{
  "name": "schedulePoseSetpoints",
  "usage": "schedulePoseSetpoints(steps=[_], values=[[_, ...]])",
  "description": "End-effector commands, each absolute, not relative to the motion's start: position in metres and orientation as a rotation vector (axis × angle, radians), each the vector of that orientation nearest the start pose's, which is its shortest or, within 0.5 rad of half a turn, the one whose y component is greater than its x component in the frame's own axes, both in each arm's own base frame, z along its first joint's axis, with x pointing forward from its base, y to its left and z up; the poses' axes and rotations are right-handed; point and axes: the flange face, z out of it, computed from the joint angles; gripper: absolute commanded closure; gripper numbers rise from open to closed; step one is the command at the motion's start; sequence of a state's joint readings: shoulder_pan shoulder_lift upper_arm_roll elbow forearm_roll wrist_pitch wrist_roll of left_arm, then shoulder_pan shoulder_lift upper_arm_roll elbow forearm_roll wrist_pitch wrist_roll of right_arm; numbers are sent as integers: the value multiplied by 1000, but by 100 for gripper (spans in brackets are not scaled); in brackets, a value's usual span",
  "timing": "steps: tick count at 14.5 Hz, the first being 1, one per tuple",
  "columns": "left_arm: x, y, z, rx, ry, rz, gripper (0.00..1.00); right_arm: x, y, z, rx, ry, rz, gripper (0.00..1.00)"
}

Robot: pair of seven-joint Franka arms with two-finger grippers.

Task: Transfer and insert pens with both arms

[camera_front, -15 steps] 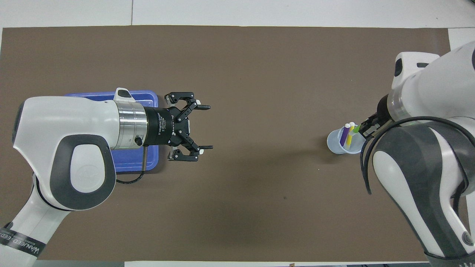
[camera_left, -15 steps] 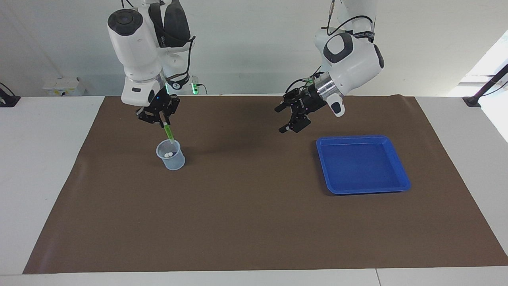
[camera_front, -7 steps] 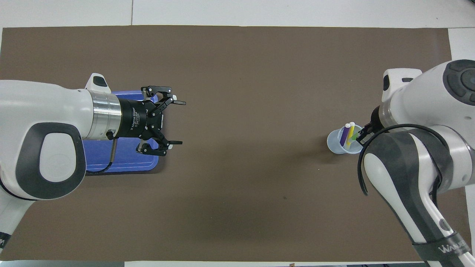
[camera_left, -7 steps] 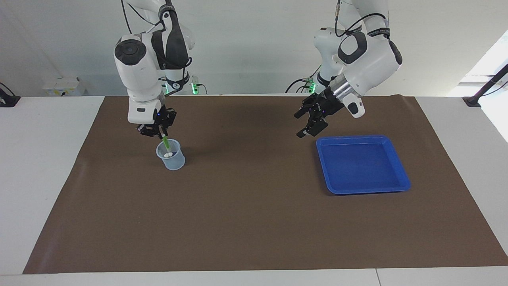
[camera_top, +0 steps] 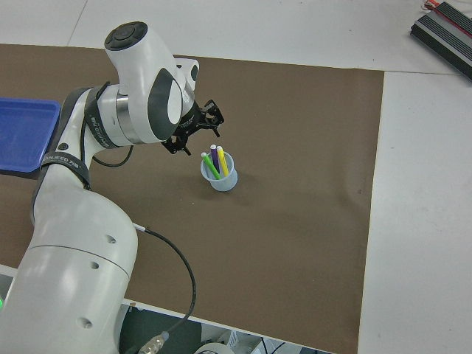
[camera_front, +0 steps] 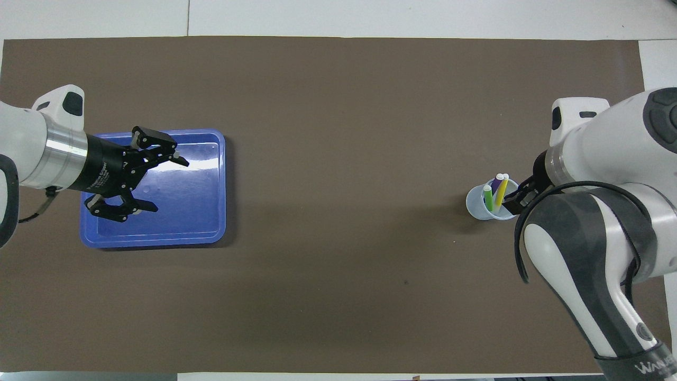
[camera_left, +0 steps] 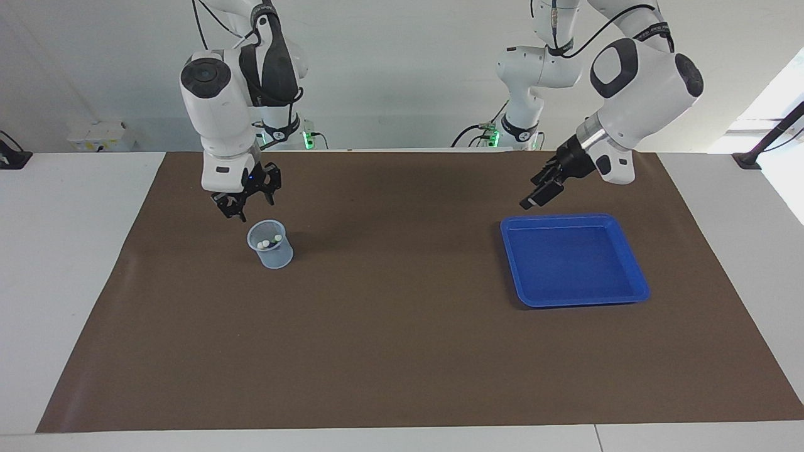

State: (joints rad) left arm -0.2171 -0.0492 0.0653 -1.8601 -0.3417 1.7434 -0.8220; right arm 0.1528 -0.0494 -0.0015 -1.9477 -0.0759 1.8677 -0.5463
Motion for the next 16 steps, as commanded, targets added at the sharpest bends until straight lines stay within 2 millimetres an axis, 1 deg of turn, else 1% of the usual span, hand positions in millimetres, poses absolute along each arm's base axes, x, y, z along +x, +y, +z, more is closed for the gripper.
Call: schedulePoseSetpoints(steps=[1,3,5,6,8,9,10,11,12,13,14,15,16], values=[[540,-95,558,-3164,-834,279,0,540,73,531,-3009,-1089,-4,0],[537,-86,578,-3144,-563,238,0,540,75,547,-3038,-978,5,0],[533,-78,597,-3136,-296,232,0,540,78,563,-3045,-785,25,0],[532,-65,608,-3138,-190,236,0,539,77,570,-3055,-711,48,0],[526,-55,627,-3131,61,251,0,534,69,592,-3066,-649,86,0],[523,-53,629,-3118,162,273,0,533,62,601,-3084,-637,101,0],[520,-51,631,-3113,231,283,0,531,57,610,-3082,-604,99,0],[517,-51,630,-3112,277,303,0,531,50,638,-3096,-561,62,0],[515,-51,630,-3113,299,303,0,530,44,654,-3102,-520,78,0],[512,-51,629,-3114,305,296,0,531,38,660,-3115,-485,108,0],[510,-54,623,-3114,312,284,0,534,21,660,-3122,-430,123,0],[511,-53,621,-3118,303,249,0,533,-1,660,-3114,-366,142,0],[511,-54,620,-3120,296,236,0,532,-15,658,-3113,-326,180,0]])
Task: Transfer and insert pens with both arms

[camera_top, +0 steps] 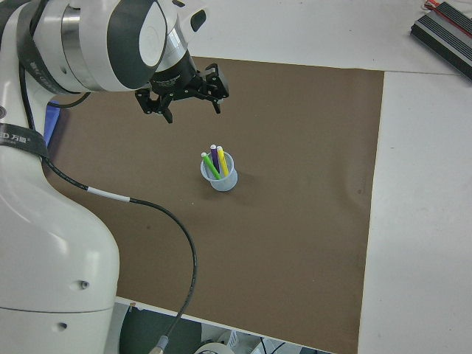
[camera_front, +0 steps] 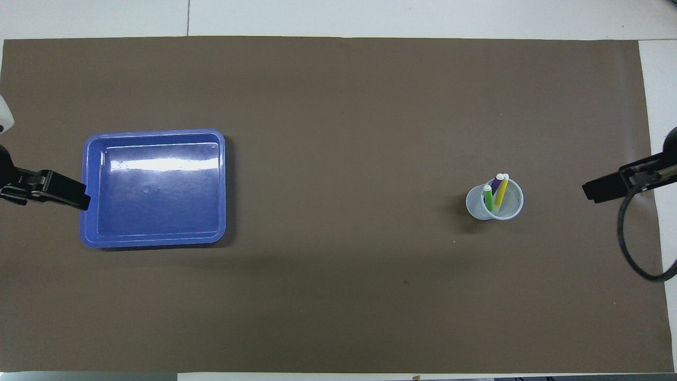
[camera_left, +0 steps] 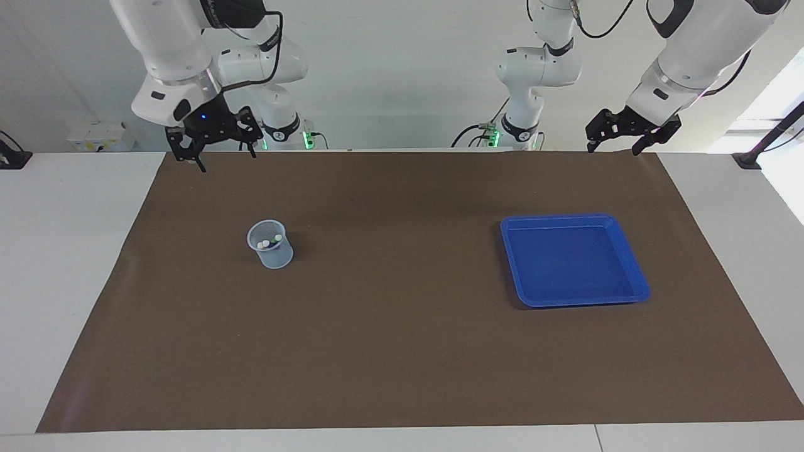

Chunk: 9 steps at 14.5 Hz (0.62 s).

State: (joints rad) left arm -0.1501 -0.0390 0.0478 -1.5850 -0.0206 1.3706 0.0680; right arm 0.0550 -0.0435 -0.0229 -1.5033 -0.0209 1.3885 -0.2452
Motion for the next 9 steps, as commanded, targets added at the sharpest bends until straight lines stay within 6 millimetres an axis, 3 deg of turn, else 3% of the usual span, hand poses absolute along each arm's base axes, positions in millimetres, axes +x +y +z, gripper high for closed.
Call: schedulePoseSetpoints(steps=[1,5,9], values=[[513,-54,621,-3120,293,236,0,533,-12,658,-3127,-331,184,0],[528,-42,630,-3128,149,202,0,519,-6,654,-3185,-322,191,0],[529,-50,629,-3109,174,185,0,516,-4,651,-3195,-249,185,0]])
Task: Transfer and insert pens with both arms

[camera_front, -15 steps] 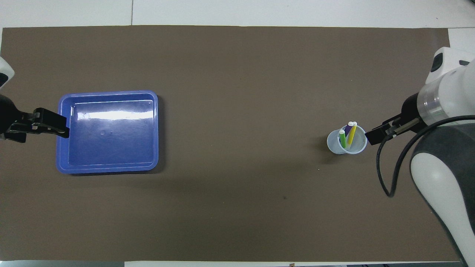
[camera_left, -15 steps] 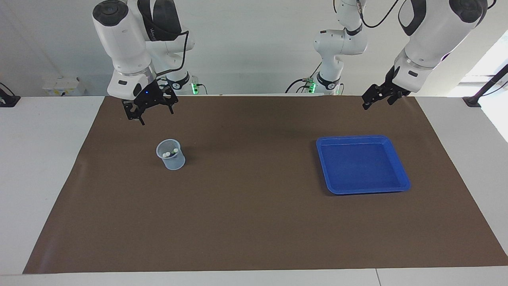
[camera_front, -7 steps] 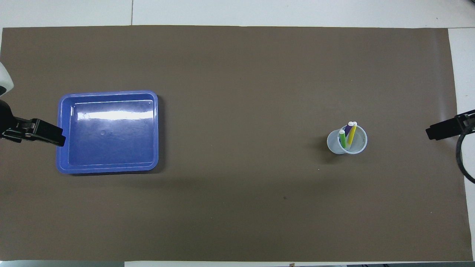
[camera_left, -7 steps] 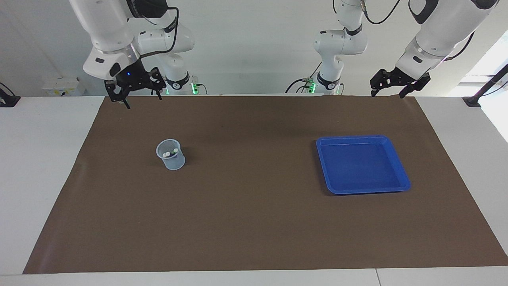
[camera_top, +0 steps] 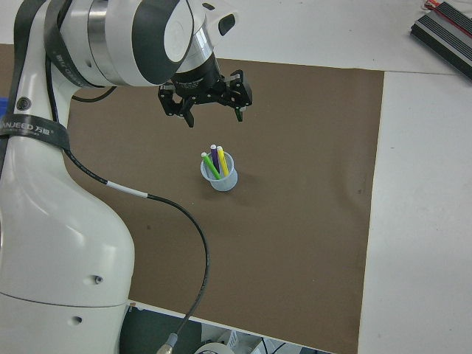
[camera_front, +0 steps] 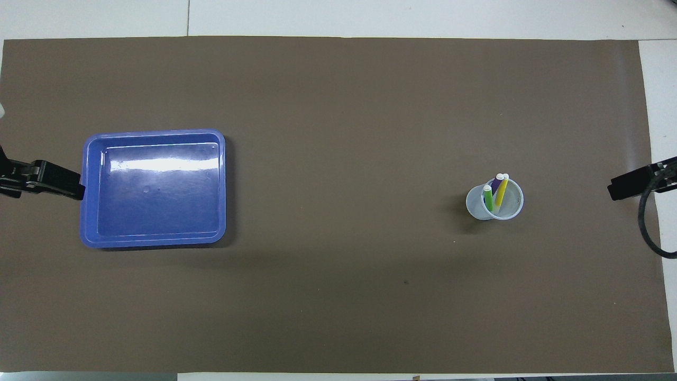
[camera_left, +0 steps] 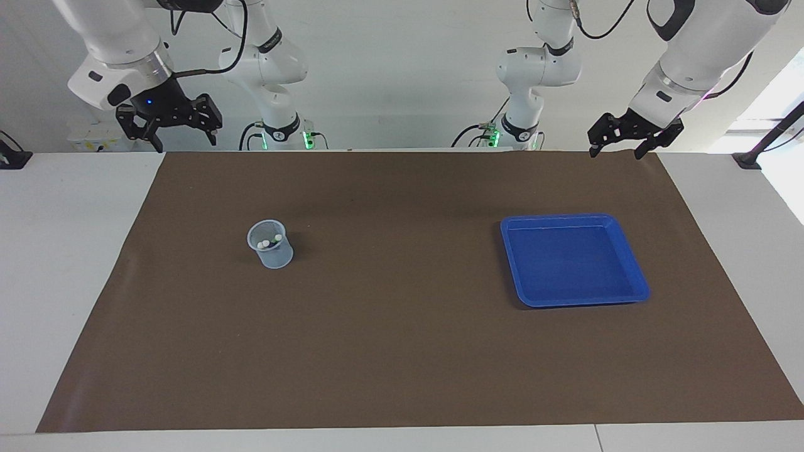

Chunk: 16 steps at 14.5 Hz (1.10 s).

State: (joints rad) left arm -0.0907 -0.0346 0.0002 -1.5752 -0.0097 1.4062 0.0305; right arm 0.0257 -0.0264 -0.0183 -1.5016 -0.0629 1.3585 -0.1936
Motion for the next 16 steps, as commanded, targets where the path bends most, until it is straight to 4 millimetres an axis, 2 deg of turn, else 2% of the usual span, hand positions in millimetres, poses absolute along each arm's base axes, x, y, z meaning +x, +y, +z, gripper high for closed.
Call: schedulePoseSetpoints(steps=[1,5,7,16], values=[[529,-50,628,-3111,172,185,0,517,-3,652,-3196,-232,177,0],[531,-51,627,-3119,171,196,0,522,-13,651,-3191,-181,142,0],[532,-53,625,-3118,176,206,0,522,-8,650,-3192,-186,146,0],[529,-46,629,-3122,157,189,0,524,-11,648,-3184,-149,142,0]])
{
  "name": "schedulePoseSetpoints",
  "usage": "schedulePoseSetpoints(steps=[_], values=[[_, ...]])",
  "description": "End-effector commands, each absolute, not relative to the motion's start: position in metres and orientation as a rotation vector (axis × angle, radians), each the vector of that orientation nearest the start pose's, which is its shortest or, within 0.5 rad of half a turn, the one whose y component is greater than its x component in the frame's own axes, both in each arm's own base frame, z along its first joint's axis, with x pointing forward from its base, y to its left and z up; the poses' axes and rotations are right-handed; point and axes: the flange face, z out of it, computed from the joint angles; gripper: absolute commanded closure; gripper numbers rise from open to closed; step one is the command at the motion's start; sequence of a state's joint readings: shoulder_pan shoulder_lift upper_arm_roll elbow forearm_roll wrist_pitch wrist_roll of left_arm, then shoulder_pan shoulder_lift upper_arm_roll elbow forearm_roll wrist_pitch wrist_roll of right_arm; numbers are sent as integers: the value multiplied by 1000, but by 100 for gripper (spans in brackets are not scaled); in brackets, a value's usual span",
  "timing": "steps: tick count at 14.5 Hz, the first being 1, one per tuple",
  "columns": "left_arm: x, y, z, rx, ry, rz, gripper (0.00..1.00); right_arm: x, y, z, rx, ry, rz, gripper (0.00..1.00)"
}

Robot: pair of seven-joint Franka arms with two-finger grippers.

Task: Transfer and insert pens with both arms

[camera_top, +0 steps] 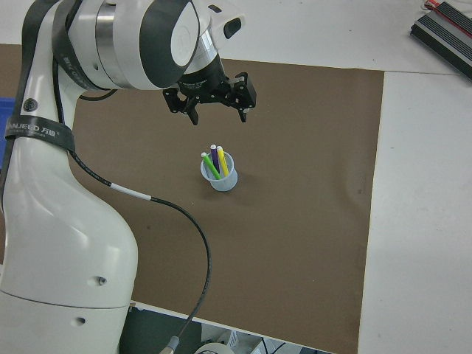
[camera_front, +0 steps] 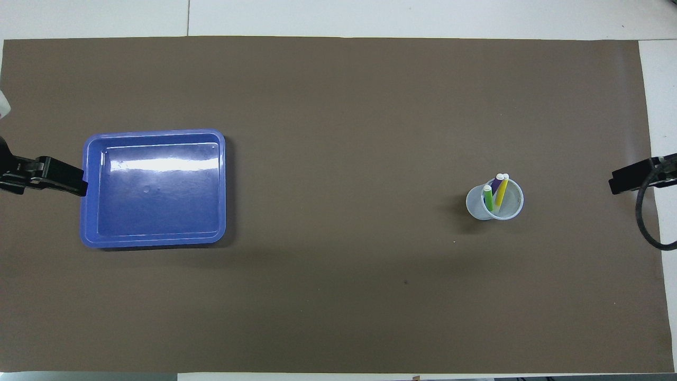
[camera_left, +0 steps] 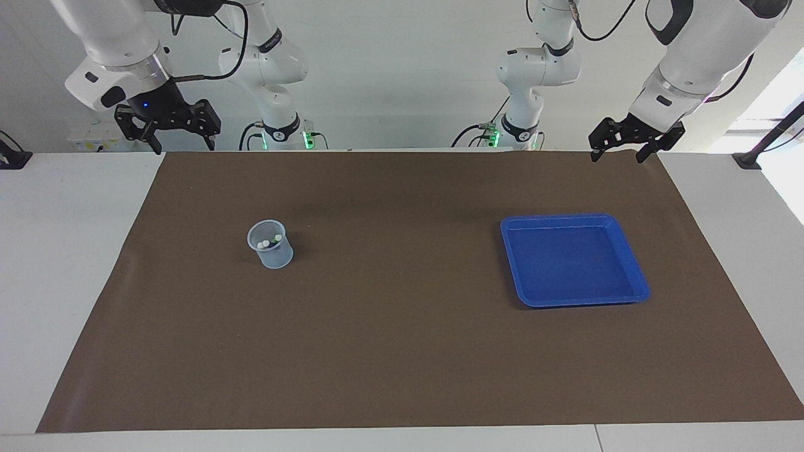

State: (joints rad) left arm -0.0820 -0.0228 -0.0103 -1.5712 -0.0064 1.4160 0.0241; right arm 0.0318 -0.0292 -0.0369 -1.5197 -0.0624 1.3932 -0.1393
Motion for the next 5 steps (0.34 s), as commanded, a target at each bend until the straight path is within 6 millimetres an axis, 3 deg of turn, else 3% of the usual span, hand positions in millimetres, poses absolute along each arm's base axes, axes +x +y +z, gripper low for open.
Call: schedulePoseSetpoints(steps=[1,5], values=[[528,-46,629,-3122,155,189,0,523,-11,648,-3184,-146,144,0],[528,-46,630,-3123,155,184,0,523,-11,648,-3186,-149,140,0]])
